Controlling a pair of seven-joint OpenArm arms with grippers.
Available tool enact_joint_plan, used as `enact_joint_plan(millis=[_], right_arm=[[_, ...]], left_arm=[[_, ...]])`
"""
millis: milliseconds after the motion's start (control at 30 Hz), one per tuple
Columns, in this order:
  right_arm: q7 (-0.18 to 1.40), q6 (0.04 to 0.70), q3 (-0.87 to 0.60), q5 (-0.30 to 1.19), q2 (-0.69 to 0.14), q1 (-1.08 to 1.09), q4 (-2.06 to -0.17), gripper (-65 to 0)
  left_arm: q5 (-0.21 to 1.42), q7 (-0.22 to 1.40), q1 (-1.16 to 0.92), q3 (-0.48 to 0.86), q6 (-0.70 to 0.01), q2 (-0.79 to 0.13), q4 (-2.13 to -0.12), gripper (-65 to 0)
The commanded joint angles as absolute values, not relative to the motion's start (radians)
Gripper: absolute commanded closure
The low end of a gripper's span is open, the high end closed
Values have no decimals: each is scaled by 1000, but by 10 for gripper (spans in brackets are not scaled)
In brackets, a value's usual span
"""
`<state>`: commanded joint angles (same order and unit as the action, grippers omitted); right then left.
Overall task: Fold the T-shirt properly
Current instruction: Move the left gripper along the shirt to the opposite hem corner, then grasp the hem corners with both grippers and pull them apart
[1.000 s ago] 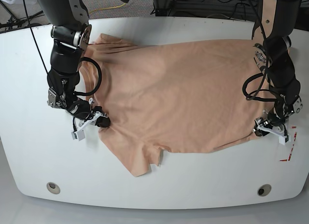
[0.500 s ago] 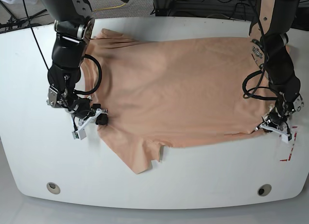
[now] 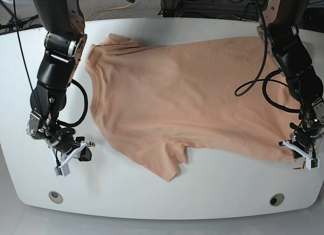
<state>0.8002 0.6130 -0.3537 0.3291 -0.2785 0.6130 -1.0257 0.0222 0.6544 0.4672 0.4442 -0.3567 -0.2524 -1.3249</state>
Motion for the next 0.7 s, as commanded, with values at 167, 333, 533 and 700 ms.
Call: enact_joint_plan(millis=[167, 333, 533, 700], right_arm=[[874, 613, -321, 341, -295, 610, -1027, -159], [883, 613, -323, 415, -275, 522, -1024, -438], [829, 602, -320, 492, -269, 455, -1018, -530], [806, 601, -315, 490, -251, 426, -1017, -530]], left_arm=[[22, 682, 464, 441, -357, -252, -1342, -6], [22, 680, 435, 447, -357, -252, -1342, -6], [22, 680, 426, 447, -357, -251, -1343, -4], [24, 680, 400, 447, -357, -251, -1345, -4]])
